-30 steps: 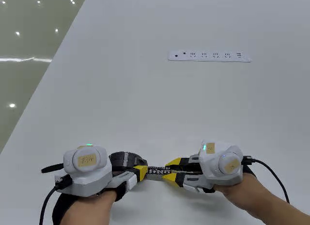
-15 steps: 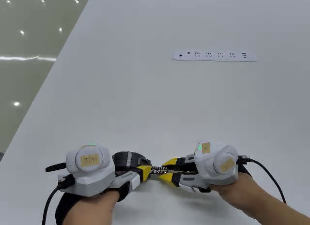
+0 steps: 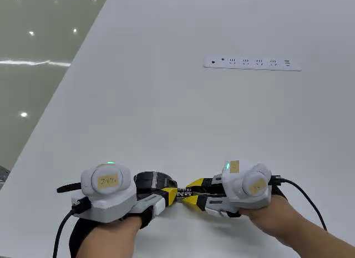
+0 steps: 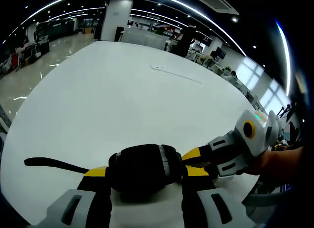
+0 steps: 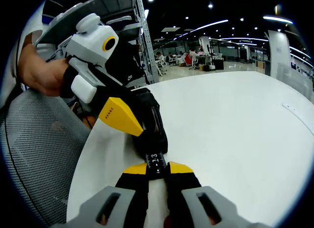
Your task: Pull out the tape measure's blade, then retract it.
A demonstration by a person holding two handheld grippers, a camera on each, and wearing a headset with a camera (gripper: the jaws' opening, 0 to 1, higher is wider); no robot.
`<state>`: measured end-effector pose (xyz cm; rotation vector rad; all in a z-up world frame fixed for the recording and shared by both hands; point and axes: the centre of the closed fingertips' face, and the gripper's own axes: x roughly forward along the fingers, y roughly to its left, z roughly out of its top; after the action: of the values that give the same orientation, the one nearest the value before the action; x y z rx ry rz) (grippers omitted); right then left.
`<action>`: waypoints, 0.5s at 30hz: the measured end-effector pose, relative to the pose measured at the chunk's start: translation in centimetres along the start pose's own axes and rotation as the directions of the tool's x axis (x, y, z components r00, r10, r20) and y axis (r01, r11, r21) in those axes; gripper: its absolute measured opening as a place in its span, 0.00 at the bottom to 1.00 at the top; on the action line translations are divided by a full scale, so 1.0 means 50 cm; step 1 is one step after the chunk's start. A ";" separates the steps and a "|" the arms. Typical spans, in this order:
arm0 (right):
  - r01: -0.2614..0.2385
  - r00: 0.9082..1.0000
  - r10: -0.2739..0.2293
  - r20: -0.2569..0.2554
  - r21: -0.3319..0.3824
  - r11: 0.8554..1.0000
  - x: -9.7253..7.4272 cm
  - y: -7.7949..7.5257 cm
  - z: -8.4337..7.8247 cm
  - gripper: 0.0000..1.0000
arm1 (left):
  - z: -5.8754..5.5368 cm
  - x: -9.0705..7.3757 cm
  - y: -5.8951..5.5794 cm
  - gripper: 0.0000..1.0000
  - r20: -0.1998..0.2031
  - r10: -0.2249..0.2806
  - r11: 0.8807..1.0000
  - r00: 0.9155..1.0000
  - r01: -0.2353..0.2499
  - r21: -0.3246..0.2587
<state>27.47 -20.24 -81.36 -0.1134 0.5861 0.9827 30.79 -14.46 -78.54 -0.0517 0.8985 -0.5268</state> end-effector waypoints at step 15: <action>0.014 1.000 -0.014 -0.005 0.010 1.000 0.007 0.009 0.003 0.11 | -0.003 -0.002 0.006 0.55 -0.005 0.009 1.000 1.000 -0.009 0.026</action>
<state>27.32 -19.68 -81.33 -0.1110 0.5941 0.9659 30.77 -14.10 -78.61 -0.0228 0.8962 -0.5308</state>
